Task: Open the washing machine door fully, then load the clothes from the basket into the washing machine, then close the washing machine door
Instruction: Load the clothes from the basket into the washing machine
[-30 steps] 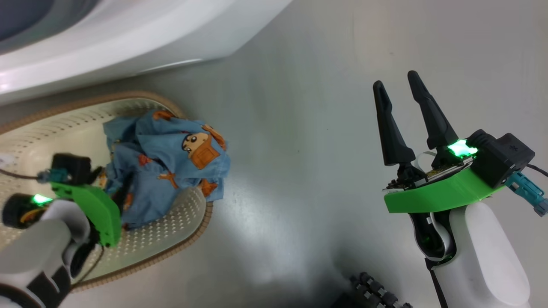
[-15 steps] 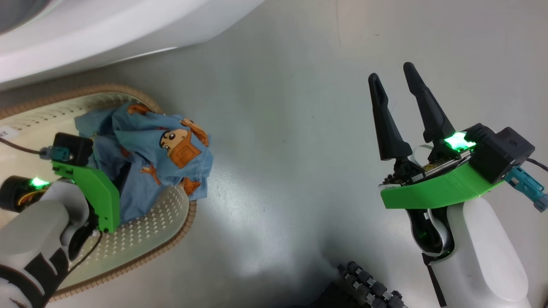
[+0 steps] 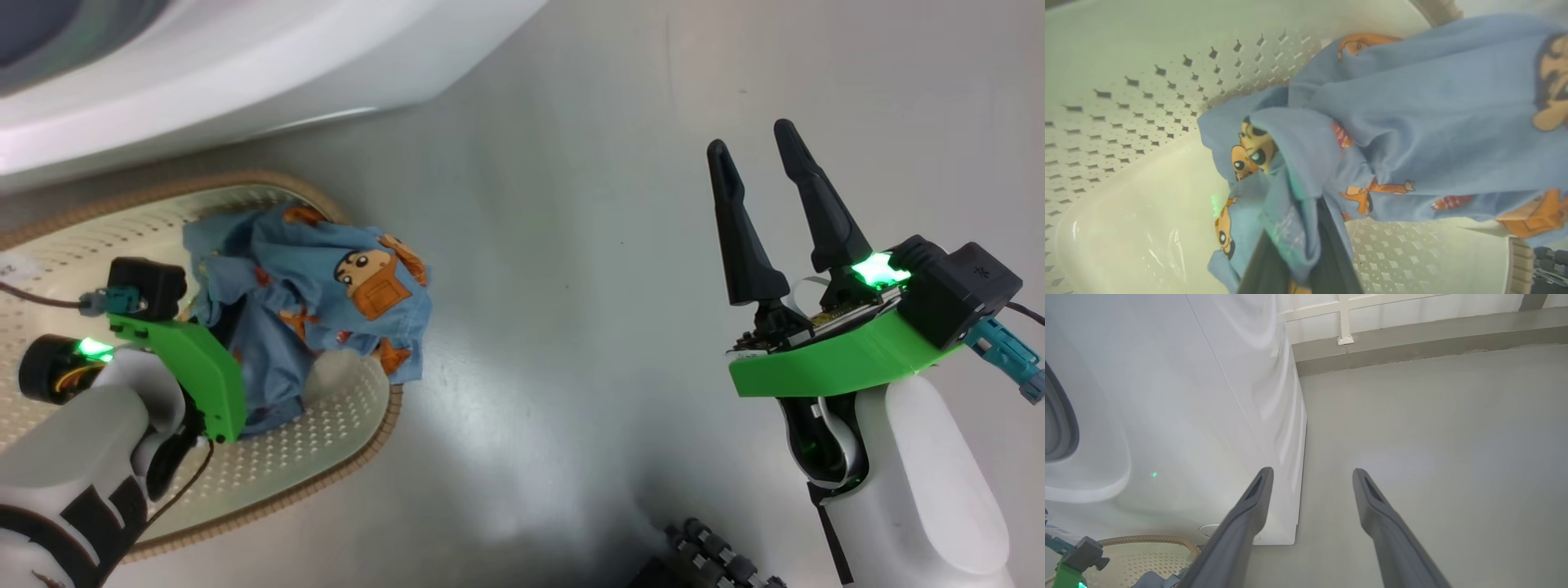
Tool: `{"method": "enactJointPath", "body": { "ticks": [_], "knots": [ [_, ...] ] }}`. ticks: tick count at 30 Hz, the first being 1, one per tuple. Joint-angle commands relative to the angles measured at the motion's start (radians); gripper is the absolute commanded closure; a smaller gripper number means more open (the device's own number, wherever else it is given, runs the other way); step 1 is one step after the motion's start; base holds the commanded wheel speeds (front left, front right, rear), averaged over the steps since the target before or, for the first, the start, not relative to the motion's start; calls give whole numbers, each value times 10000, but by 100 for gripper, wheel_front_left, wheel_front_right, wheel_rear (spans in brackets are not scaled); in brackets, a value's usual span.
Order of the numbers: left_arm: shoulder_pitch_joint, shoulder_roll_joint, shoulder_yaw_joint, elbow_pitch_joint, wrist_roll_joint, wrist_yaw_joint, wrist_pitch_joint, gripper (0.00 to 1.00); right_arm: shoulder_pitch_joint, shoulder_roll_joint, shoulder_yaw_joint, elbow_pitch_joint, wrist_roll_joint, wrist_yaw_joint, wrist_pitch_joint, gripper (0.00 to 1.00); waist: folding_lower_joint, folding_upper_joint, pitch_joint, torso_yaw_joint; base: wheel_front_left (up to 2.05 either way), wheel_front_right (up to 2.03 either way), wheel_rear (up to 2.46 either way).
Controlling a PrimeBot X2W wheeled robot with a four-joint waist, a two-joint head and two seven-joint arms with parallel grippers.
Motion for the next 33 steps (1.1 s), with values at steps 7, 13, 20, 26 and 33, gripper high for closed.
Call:
{"method": "enactJointPath", "body": {
  "ticks": [7,13,20,26,33],
  "knots": [
    [735,339,151,-588,-516,-25,-672,100,239,16,129,22,-45,16,-48,0,-1,0,-919,549,0,0,0],
    [1180,461,1053,-1246,-331,-25,-730,100,321,16,17,168,-174,16,-48,0,-1,0,-1561,972,0,0,0],
    [2088,557,3031,-2363,850,-25,-733,100,459,16,-35,312,-324,16,-48,0,-1,0,-2129,1363,0,0,0],
    [2859,515,4527,-3181,1742,-25,-734,100,591,-2,-85,391,-355,16,-48,0,-1,0,-2509,1538,0,0,0],
    [4238,276,6836,-4556,2735,-25,-735,100,936,-73,-236,410,-283,16,-48,0,-1,0,-3018,1696,0,0,0]
  ]
}}
